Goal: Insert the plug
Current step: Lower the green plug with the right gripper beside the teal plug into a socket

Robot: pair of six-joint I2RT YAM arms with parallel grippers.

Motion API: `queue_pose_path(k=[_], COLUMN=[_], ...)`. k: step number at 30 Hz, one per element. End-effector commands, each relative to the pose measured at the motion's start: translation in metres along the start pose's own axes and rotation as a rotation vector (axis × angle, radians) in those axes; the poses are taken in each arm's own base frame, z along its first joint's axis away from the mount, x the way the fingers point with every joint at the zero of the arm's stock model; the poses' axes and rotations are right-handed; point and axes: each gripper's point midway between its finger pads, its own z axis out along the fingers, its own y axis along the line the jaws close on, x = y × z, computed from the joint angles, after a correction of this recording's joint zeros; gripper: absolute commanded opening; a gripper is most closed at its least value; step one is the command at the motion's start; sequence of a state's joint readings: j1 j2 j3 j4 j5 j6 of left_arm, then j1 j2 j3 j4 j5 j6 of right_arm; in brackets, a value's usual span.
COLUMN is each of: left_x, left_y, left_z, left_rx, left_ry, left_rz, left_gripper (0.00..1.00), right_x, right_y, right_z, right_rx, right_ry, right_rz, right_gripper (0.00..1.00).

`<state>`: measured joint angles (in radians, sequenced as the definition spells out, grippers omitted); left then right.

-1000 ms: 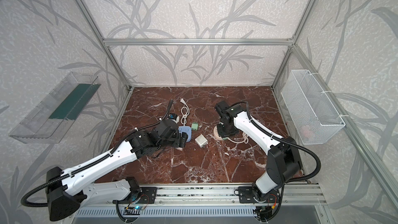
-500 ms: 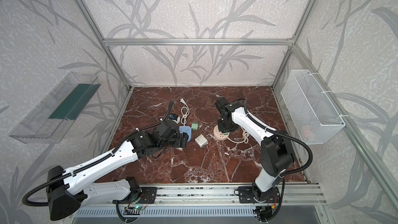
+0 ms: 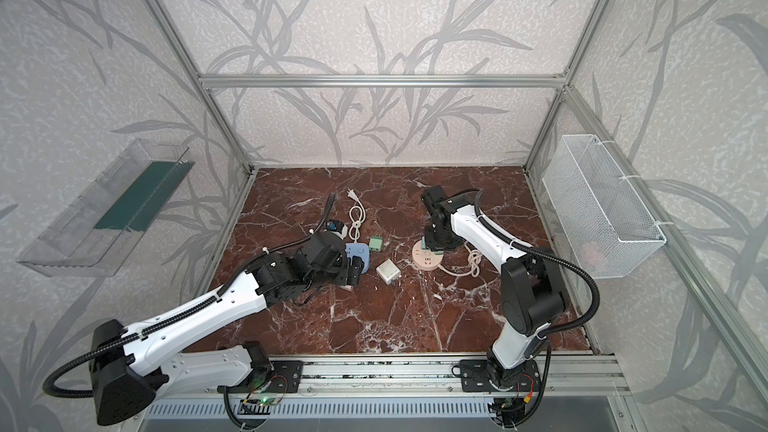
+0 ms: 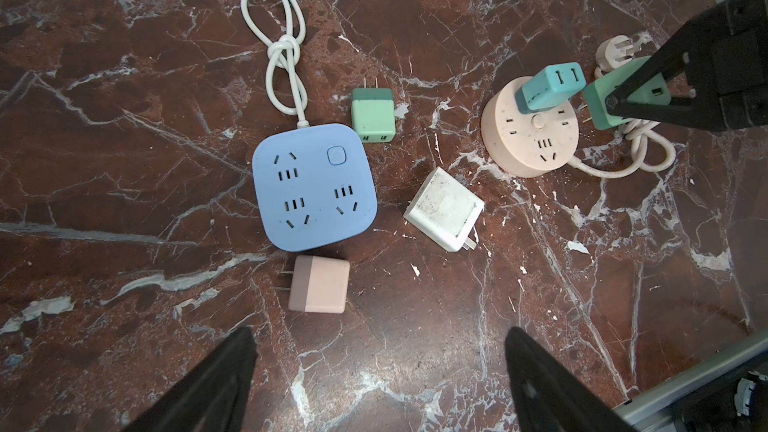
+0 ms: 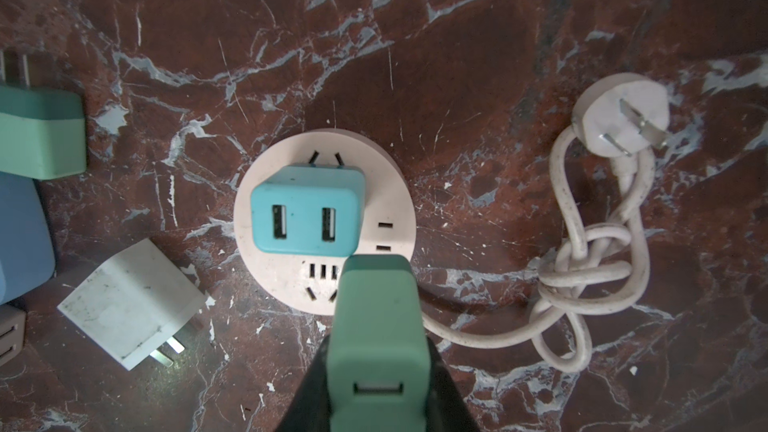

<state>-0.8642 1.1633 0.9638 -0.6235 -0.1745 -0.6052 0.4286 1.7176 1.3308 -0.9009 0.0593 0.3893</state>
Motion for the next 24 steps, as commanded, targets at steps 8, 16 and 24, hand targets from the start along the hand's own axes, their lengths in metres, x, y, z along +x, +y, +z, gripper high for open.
queue_pose_path(k=[8,16,24], left_x=[0.004,0.005,0.004], left_y=[0.004,0.004,0.004], left_z=[0.0,0.002,0.002], left_rx=[-0.008,-0.01,-0.009], left_ry=[-0.005,-0.004,-0.009], left_rz=[-0.019,-0.018,-0.021], left_gripper=[0.92,0.92,0.92], right_x=[0.0,0.0,0.001], right_y=[-0.003,-0.006,-0.008], right_z=[0.016,0.023,0.029], right_rx=[0.004,0.008,0.008], right_ry=[0.02,0.037,0.043], right_rz=[-0.002,-0.005,-0.004], right_gripper=[0.0,0.0,0.0])
